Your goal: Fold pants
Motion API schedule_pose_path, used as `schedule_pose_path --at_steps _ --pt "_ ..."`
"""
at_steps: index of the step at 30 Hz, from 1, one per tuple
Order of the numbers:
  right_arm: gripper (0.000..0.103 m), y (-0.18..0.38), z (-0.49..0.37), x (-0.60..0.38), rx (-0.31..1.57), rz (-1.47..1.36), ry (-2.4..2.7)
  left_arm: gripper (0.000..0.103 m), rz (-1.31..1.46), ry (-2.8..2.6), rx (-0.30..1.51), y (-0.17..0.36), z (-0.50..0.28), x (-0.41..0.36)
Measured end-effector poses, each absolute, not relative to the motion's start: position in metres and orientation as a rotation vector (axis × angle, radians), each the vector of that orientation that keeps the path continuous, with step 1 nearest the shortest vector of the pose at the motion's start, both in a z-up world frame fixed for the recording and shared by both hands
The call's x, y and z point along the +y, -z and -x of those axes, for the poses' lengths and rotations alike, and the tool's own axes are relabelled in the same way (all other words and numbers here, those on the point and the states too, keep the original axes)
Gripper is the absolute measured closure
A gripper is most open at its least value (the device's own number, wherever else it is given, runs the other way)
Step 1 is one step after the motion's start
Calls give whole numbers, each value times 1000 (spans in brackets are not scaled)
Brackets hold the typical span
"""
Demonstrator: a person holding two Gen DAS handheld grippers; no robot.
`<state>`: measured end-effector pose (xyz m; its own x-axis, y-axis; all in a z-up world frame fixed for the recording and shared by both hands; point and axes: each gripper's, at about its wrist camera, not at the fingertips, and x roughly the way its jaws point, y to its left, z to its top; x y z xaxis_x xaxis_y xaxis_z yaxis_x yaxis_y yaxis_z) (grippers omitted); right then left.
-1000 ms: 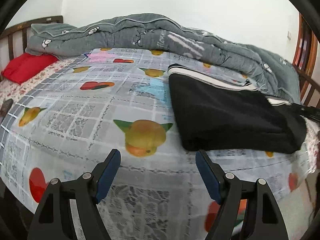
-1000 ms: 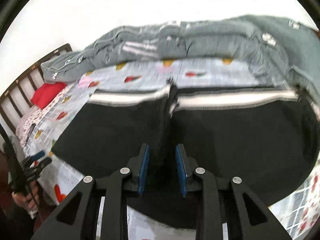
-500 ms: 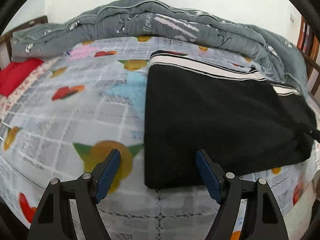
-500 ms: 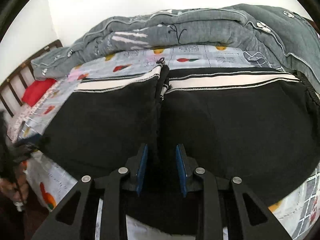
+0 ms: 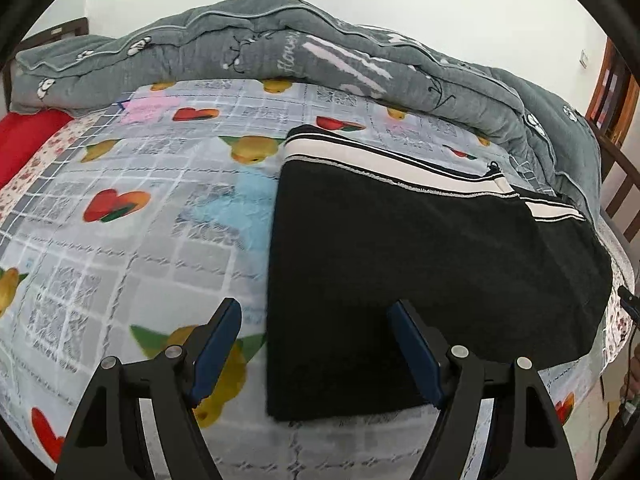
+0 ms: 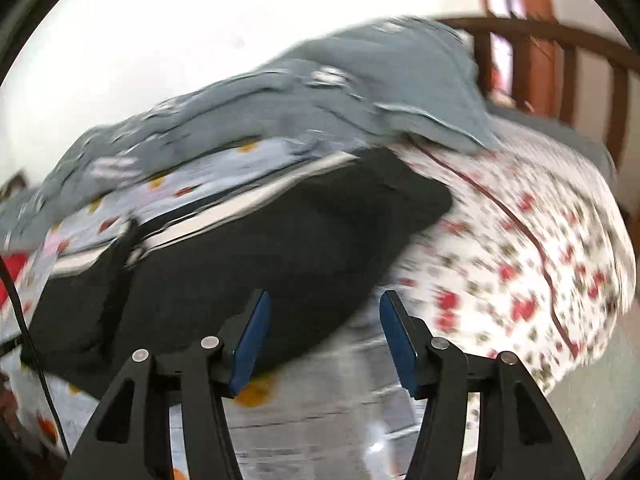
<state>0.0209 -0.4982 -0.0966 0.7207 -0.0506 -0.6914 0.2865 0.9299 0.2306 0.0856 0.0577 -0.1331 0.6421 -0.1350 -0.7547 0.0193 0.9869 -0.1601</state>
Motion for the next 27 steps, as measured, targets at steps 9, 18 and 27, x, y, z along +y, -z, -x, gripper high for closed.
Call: schedule_pose_path --at_steps 9,18,27 --pt "47 128 -74 -549 771 -510 187 27 242 144 962 148 -119 69" --pt "58 144 -126 -561 813 -555 226 29 195 217 997 154 -144 68" --pt "84 69 -128 -508 635 -286 216 70 286 222 1032 160 -178 78"
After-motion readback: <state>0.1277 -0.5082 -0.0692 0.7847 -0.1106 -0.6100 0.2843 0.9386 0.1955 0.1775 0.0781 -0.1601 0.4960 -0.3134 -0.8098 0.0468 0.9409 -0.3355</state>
